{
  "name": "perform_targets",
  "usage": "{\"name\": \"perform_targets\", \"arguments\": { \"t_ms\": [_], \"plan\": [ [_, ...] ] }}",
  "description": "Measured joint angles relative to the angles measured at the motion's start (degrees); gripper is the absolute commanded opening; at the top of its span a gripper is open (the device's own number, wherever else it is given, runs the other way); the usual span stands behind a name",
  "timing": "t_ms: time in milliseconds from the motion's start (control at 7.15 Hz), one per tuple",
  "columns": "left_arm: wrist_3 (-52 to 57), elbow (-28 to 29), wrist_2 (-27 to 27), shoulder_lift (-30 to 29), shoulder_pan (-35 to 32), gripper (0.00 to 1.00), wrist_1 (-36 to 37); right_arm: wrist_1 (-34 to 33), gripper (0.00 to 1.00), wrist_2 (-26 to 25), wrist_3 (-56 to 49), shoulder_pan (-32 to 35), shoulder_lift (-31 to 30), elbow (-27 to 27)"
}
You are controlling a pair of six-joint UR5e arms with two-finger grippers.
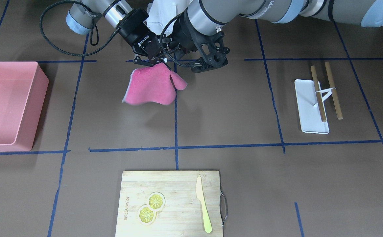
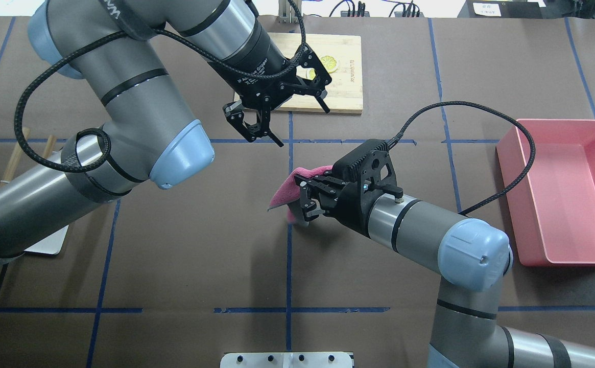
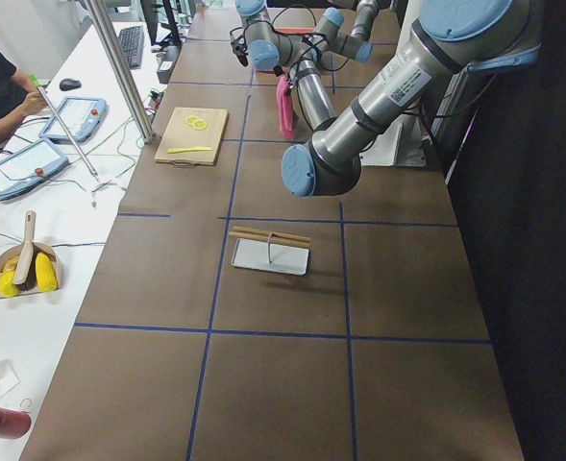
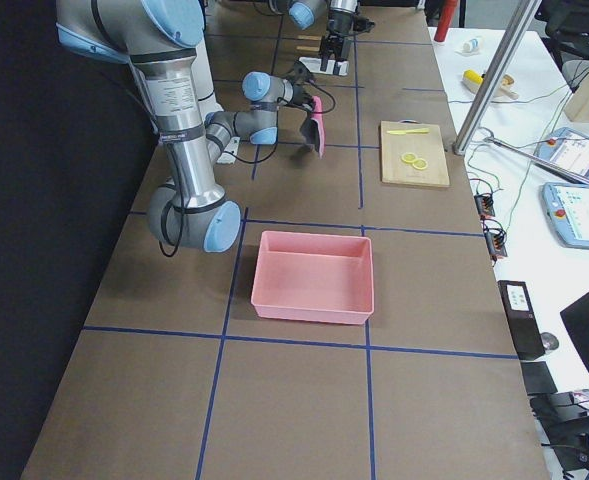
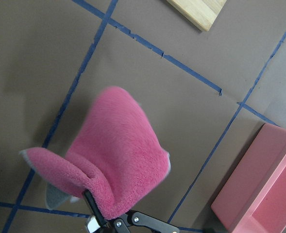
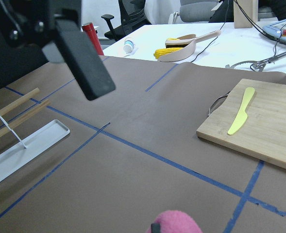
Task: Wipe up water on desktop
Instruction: 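Carry the cloth toward the pink bin with the right gripper while the left arm withdraws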
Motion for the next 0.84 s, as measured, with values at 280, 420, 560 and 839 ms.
{"name": "perform_targets", "arguments": {
  "t_ms": [280, 420, 560, 839],
  "plan": [
    [0.15, -1.74, -0.29, 1.62, -1.83, 1.00, 0.19, -1.37, 0.00, 0.15, 0.33, 0.22, -0.50, 1.54],
    [0.63, -2.19, -0.94, 2.77, -3.87, 1.00, 0.36, -5.89, 0.00, 0.30, 1.81, 0.25, -0.60, 4.07],
    [1.78, -2.64, -2.47, 4.25, -6.44, 1.00, 0.52, -13.60, 0.00, 1.59, 5.24, 0.23, -0.52, 8.34],
    [5.44, -5.05, -4.76, 7.71, -11.65, 1.00, 0.97, -32.08, 0.00, 6.95, 14.66, 0.29, 0.47, 18.09]
  ]
}}
